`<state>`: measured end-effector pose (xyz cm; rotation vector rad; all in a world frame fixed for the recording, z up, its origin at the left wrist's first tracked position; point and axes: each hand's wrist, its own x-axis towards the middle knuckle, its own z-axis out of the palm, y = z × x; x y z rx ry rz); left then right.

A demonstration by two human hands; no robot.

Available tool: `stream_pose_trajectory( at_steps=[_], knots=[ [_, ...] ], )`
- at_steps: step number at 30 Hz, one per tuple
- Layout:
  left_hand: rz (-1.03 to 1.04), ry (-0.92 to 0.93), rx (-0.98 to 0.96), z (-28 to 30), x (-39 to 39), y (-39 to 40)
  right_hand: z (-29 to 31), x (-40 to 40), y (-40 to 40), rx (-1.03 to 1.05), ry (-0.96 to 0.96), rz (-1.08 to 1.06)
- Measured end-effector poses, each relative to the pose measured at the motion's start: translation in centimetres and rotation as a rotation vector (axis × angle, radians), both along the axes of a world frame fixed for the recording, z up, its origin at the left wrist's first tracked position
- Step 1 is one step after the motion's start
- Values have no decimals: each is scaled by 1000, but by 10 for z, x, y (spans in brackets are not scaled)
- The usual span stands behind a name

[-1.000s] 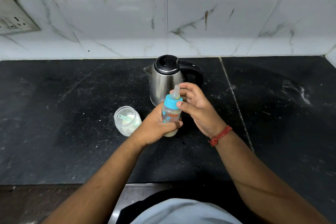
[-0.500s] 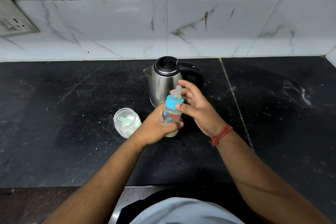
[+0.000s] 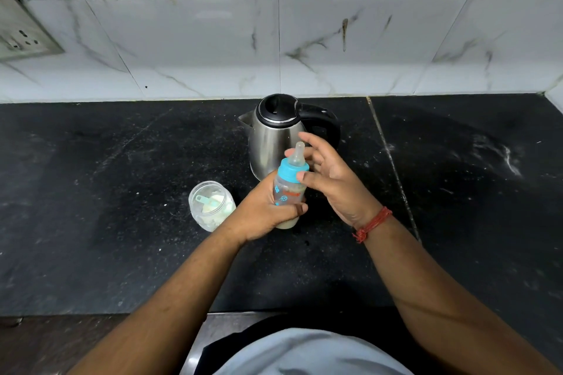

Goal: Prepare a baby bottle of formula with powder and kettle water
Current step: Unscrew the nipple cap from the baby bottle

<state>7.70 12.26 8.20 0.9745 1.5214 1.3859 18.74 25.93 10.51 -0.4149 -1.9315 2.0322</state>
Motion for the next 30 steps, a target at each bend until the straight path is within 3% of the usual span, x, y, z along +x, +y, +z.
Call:
stream_pose_trajectory(
  at_steps=[5, 11, 14, 22, 30],
  knots=[
    [-14, 18, -2, -1, -1, 0, -3, -2, 2, 83, -52, -28],
    [14, 22, -65, -14, -1, 0, 5, 1, 5, -3, 96, -144],
    [72, 63, -87, -19, 1, 1, 5, 7, 15, 111, 100, -237],
    [158, 316, -72, -39, 5, 7, -50, 38, 42, 605, -339, -419],
    [224, 497, -76, -62, 14, 27, -98, 49, 45, 1028, -597, -249]
  ],
)
